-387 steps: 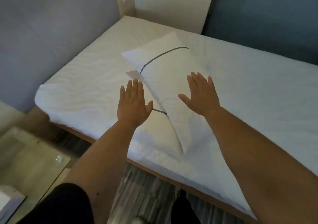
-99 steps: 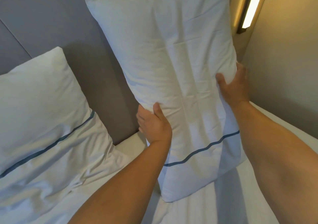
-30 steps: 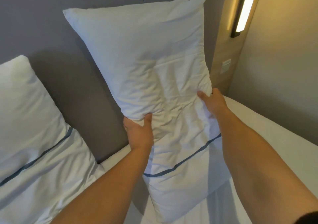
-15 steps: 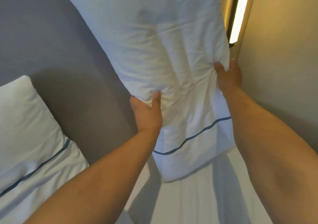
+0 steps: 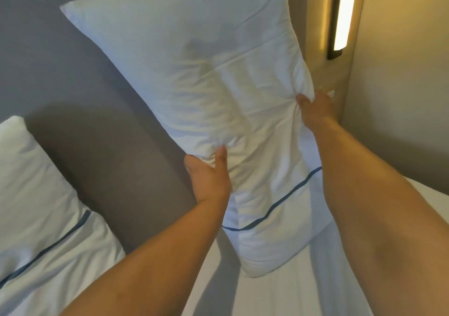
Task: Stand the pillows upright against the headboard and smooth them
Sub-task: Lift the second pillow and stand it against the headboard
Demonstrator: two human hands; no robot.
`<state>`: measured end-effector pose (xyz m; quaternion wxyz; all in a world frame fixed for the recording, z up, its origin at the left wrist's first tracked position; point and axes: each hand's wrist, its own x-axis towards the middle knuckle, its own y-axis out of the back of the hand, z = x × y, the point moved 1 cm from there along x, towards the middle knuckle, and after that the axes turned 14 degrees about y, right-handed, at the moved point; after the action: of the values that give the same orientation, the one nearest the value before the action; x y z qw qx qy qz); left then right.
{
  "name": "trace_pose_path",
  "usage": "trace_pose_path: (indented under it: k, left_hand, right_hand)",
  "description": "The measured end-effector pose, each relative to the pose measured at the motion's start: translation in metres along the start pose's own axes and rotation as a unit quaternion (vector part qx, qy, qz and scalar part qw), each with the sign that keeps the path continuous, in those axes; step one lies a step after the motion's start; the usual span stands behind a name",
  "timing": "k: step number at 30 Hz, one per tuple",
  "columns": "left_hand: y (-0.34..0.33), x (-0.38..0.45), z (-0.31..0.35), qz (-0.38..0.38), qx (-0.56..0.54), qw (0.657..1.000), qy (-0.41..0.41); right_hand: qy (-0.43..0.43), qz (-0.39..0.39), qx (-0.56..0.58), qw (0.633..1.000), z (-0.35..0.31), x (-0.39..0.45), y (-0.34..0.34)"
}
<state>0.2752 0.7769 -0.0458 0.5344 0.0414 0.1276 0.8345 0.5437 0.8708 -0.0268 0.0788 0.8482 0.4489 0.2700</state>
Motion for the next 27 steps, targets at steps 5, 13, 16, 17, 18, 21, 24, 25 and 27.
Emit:
trace_pose_path:
  k: [5, 13, 16, 17, 18, 21, 24, 25, 27]
  left_hand:
    - [-0.004, 0.009, -0.003, 0.004, 0.024, 1.0, 0.015]
    - [-0.004, 0.021, -0.012, 0.003, 0.038, 0.999, 0.012]
    - [-0.002, 0.022, -0.012, 0.001, 0.036, 0.999, 0.006]
    - [0.0, 0.023, -0.012, -0.003, 0.035, 0.999, 0.003]
    - [0.002, 0.023, -0.013, -0.004, 0.036, 0.999, 0.0]
    - [0.008, 0.021, -0.01, 0.003, 0.049, 0.999, -0.011]
    - [0.015, 0.017, -0.004, 0.009, 0.077, 0.997, -0.015]
    - [0.018, 0.016, -0.001, 0.012, 0.084, 0.996, -0.017]
    - [0.025, 0.013, 0.004, 0.017, 0.088, 0.996, -0.024]
  right_hand:
    - [-0.027, -0.021, -0.036, 0.999, 0.005, 0.004, -0.01]
    - [-0.029, -0.039, -0.115, 0.992, 0.007, -0.002, -0.02]
    - [-0.023, -0.051, -0.161, 0.985, 0.003, -0.009, -0.019]
    - [-0.017, -0.053, -0.18, 0.982, 0.002, -0.012, -0.019]
    - [-0.005, -0.053, -0.201, 0.978, 0.001, -0.016, -0.019]
    - [0.047, -0.036, -0.244, 0.968, -0.007, -0.027, -0.018]
    - [0.079, -0.023, -0.265, 0.961, -0.019, -0.036, -0.015]
    - [0.088, -0.023, -0.27, 0.959, -0.024, -0.039, -0.014]
    - [0.109, -0.019, -0.274, 0.955, -0.033, -0.047, -0.01]
